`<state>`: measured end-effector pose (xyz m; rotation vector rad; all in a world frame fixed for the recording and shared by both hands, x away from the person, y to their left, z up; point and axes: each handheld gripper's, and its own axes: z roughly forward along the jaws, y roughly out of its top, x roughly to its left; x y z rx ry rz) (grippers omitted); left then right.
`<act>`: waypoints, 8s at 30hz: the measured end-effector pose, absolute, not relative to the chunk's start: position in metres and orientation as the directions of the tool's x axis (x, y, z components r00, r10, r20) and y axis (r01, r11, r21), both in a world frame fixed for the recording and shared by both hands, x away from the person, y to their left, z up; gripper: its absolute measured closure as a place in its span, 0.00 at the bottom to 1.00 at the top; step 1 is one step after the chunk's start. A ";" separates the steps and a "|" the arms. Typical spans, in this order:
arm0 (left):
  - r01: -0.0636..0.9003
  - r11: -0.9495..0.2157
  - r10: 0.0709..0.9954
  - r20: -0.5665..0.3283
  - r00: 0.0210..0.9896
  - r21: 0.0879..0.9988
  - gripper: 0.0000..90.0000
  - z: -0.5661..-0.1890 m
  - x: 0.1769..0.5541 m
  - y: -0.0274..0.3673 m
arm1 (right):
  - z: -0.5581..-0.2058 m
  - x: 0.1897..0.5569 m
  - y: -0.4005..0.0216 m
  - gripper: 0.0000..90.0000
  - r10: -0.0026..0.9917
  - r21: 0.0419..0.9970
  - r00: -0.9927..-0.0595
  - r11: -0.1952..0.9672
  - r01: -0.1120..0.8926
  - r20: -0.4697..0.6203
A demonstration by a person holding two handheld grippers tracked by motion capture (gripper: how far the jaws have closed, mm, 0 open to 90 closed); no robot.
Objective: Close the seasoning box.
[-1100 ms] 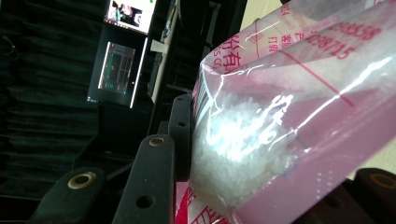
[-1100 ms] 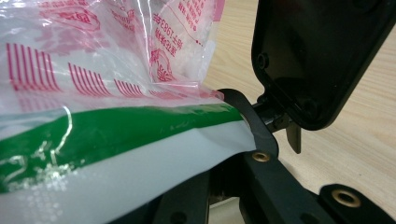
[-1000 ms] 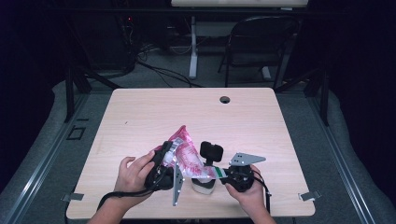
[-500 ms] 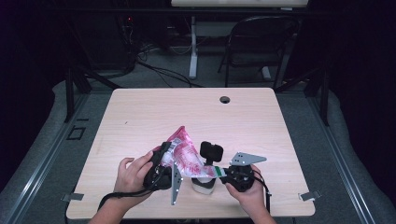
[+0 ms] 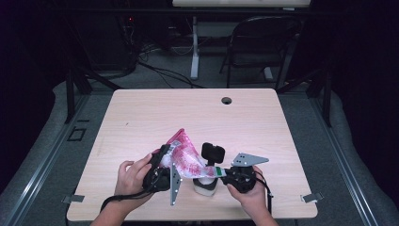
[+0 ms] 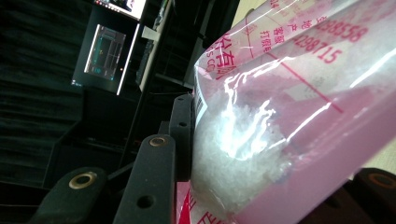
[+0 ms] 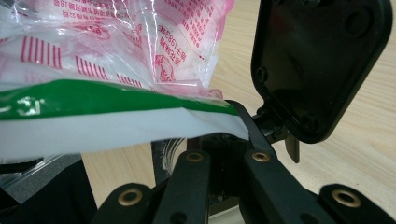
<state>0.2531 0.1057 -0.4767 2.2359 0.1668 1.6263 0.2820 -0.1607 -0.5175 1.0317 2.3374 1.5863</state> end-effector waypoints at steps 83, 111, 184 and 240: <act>0.240 -0.634 0.615 0.291 0.733 0.735 0.70 -0.565 0.275 0.144 | -0.497 0.286 -0.137 1.00 0.553 0.903 -0.808 0.211 0.373 0.205; 0.430 -0.314 0.777 -0.031 0.629 0.846 0.94 -0.559 0.301 0.198 | -0.491 0.285 -0.152 0.79 0.578 0.920 -0.783 0.132 0.369 0.231; 0.401 -0.347 0.777 0.021 0.629 0.848 0.43 -0.553 0.285 0.205 | -0.492 0.307 -0.182 0.93 0.676 0.911 -0.732 0.244 0.332 0.086; 0.360 -0.405 0.700 0.031 0.714 0.840 0.42 -0.545 0.268 0.172 | -0.491 0.303 -0.177 0.92 0.680 0.914 -0.730 0.256 0.315 0.061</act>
